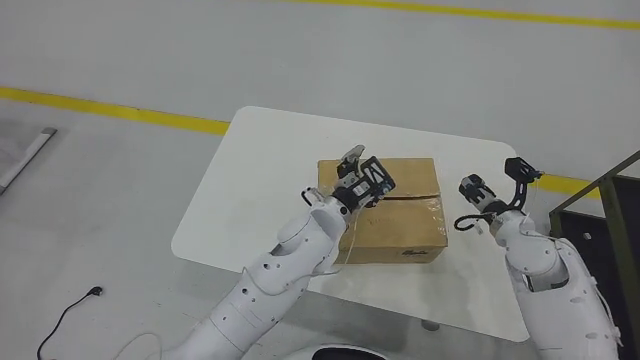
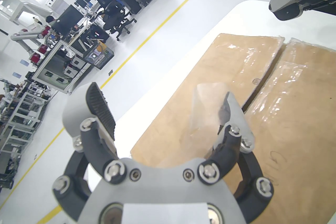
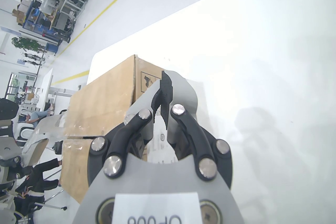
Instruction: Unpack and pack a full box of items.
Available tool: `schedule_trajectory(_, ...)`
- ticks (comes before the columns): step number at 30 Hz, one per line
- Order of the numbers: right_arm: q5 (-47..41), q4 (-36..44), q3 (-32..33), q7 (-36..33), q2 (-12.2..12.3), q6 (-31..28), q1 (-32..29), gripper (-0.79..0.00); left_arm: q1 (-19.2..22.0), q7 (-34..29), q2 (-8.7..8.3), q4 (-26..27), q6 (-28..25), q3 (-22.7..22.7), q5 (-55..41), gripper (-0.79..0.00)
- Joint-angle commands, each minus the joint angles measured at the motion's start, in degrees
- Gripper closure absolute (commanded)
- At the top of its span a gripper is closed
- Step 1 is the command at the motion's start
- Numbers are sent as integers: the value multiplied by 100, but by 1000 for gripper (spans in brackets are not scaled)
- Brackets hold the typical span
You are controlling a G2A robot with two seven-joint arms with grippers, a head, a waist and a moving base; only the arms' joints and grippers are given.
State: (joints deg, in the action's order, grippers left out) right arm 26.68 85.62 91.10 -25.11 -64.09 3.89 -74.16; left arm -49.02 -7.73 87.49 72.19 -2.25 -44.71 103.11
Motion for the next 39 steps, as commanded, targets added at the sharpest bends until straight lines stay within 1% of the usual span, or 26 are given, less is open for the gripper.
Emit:
schedule_trajectory(1,-33,4,82,-35,11,-31,-76,0,62,1,55,-102,38,115,16,-785)
schedule_trajectory(5,-128,90,206,-72,24,-76,-219,0,184,-45,170,-297,120,274,-6,-785)
schedule_trajectory(10,-172,165,311,-117,40,-136,-292,0,266,-117,284,-388,173,405,-25,-785)
schedule_trajectory(14,-262,236,419,-207,56,-200,-315,0,284,-190,355,-348,167,480,-24,-785)
schedule_trajectory(20,-301,317,530,-347,83,-300,-328,0,248,-351,413,-158,110,458,-84,-785)
schedule_trajectory(27,-317,391,694,-421,113,-349,-420,-3,307,-316,517,-104,87,595,81,-785)
schedule_trajectory(32,-578,507,865,-664,133,-272,-531,-126,305,-322,557,-100,143,561,182,-785)
schedule_trajectory(33,-752,530,896,-809,135,-275,-546,-163,297,-346,550,-77,169,506,215,-785)
schedule_trajectory(34,-924,543,943,-950,139,-283,-551,-228,278,-374,539,-37,170,446,241,-785)
schedule_trajectory(35,-1144,567,1005,-1181,150,-313,-551,-256,246,-424,514,50,185,322,266,-785)
schedule_trajectory(36,-1271,578,1024,-1334,155,-346,-548,-265,222,-446,498,101,185,264,299,-785)
schedule_trajectory(38,-1785,583,1098,-1815,169,-426,-497,-332,126,-554,431,270,180,29,434,-785)
schedule_trajectory(39,-1975,573,1136,-2037,180,-443,-468,-345,46,-624,391,388,146,-99,486,-785)
